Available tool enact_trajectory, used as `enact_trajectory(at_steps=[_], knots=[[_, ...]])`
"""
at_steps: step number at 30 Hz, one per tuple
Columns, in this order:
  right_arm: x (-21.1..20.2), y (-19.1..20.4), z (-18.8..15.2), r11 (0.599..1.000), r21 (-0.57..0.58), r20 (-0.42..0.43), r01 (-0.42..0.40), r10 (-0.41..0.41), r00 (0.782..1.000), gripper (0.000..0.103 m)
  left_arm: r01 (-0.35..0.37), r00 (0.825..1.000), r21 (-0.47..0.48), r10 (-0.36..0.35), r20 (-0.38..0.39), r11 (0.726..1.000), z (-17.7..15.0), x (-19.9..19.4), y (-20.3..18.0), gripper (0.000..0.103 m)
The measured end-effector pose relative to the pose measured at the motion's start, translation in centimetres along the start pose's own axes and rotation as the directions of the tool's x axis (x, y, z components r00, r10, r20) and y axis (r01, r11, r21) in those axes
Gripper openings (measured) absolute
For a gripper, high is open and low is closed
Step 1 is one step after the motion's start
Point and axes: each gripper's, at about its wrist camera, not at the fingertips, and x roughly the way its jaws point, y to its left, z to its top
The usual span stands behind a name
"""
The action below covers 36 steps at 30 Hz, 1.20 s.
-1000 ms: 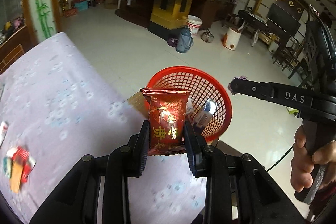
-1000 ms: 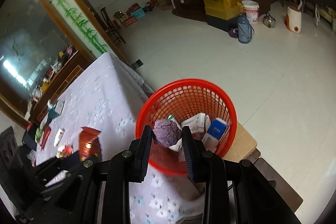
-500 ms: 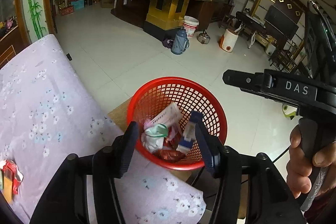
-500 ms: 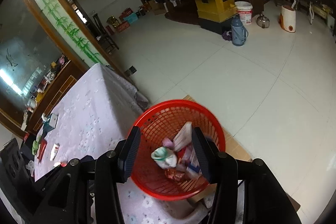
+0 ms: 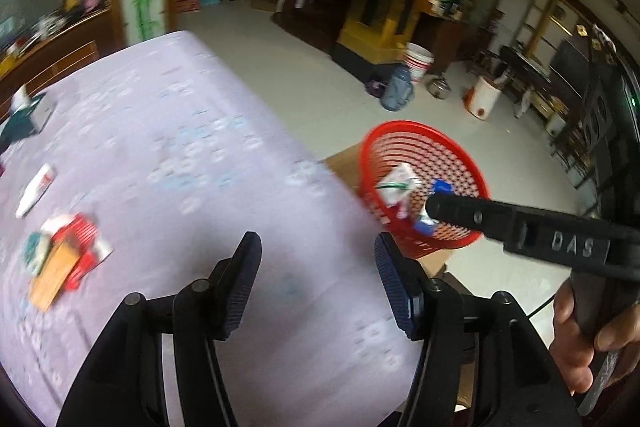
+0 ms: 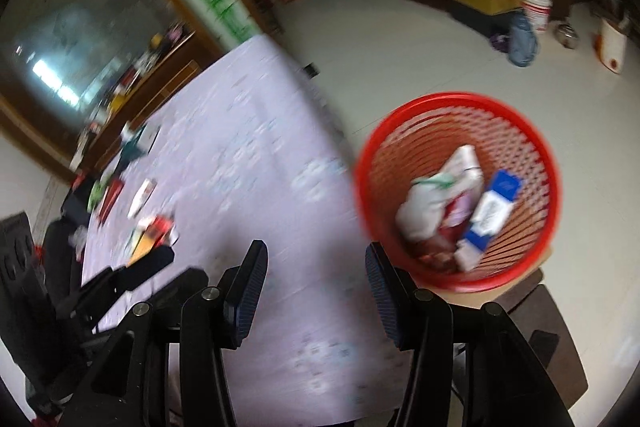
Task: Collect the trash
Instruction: 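Swing both tools back over the remaining trash on the table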
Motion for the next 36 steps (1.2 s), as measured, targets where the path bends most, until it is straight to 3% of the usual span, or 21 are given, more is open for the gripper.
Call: enact_trajectory(at_steps=[6, 13, 17, 20, 27, 30, 32, 36], knots=[[2.2, 5.6, -1.6, 0.994, -0.089, -0.057, -0.056, 0.051, 0.997, 0.055, -0.065, 0.998, -0.122, 0.066, 0.007, 0.990, -2.2, -2.9, 6.0, 0.057], [4.1, 10.7, -3.2, 0.983, -0.156, -0.105, -0.093, 0.077, 0.992, 0.055, -0.162, 0.985, -0.253, 0.171, 0.015, 0.954, -4.2, -6.7, 14.2, 0.057], [4.8, 12.7, -4.1, 0.979, -0.174, -0.130, -0.107, 0.085, 0.988, 0.055, -0.220, 0.973, -0.284, 0.229, -0.002, 0.933, -4.3, -8.1, 19.5, 0.057], [5.0, 13.7, -4.6, 0.974, -0.197, -0.140, -0.109, 0.082, 0.987, 0.055, -0.292, 0.955, -0.265, 0.296, -0.025, 0.919, -3.2, -8.1, 23.7, 0.057], [4.8, 14.1, -5.1, 0.972, -0.219, -0.137, -0.082, 0.052, 0.989, 0.055, -0.355, 0.935, -0.230, 0.348, -0.074, 0.906, 0.8, -4.5, 31.1, 0.057], [4.9, 13.6, -5.5, 0.975, -0.215, -0.138, -0.055, 0.026, 0.990, 0.055, -0.352, 0.936, -0.221, 0.336, -0.108, 0.910, 2.1, -1.6, 33.2, 0.051], [4.9, 13.1, -5.5, 0.978, -0.205, -0.142, -0.039, 0.010, 0.990, 0.055, -0.332, 0.942, -0.211, 0.312, -0.124, 0.919, 2.8, 0.2, 34.0, 0.051], [4.9, 11.8, -5.3, 0.985, -0.175, -0.144, -0.005, -0.020, 0.989, 0.055, -0.365, 0.926, -0.147, 0.343, -0.157, 0.919, 4.3, 3.6, 35.0, 0.050]])
